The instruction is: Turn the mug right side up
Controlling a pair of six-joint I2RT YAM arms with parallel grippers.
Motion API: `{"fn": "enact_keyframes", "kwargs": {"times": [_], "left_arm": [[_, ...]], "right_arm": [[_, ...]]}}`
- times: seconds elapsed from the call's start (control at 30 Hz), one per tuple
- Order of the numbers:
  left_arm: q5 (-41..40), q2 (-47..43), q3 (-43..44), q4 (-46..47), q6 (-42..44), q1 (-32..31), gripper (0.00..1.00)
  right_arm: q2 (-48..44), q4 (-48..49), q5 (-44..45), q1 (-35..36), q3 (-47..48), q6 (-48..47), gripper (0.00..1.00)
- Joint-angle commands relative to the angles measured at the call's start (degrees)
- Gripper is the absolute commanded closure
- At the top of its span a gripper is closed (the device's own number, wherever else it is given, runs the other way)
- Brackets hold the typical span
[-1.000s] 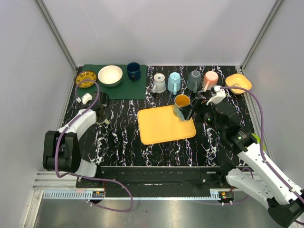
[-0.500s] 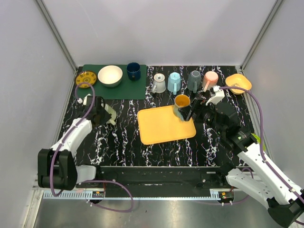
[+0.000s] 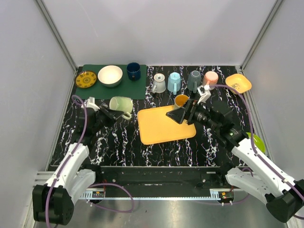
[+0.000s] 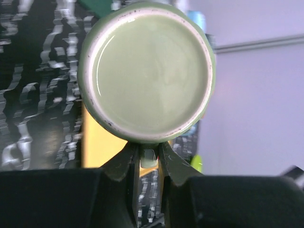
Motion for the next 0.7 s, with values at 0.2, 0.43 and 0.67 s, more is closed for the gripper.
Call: {"fn": "enact_keyframes", "kwargs": {"times": [0.2,0.43,0.67], "left_arm": [[9.6,-2.3,3.2,39.0,-16.6,-10.1,1.0],[9.8,-0.5,6.4,48.5,-17.3,-20.0,1.0],[8.7,0.3,7.0,49.2,-16.8,-23.1,1.0]], "right_arm": [[12.4,35.9,-24.3,0.2,0.0,23.6,0.12],[19.3,45.9,-30.4,0.2,1.7,31.3,0.12],[19.2,37.8,-29.8,0.4,5.3,25.9,0.14]]}}
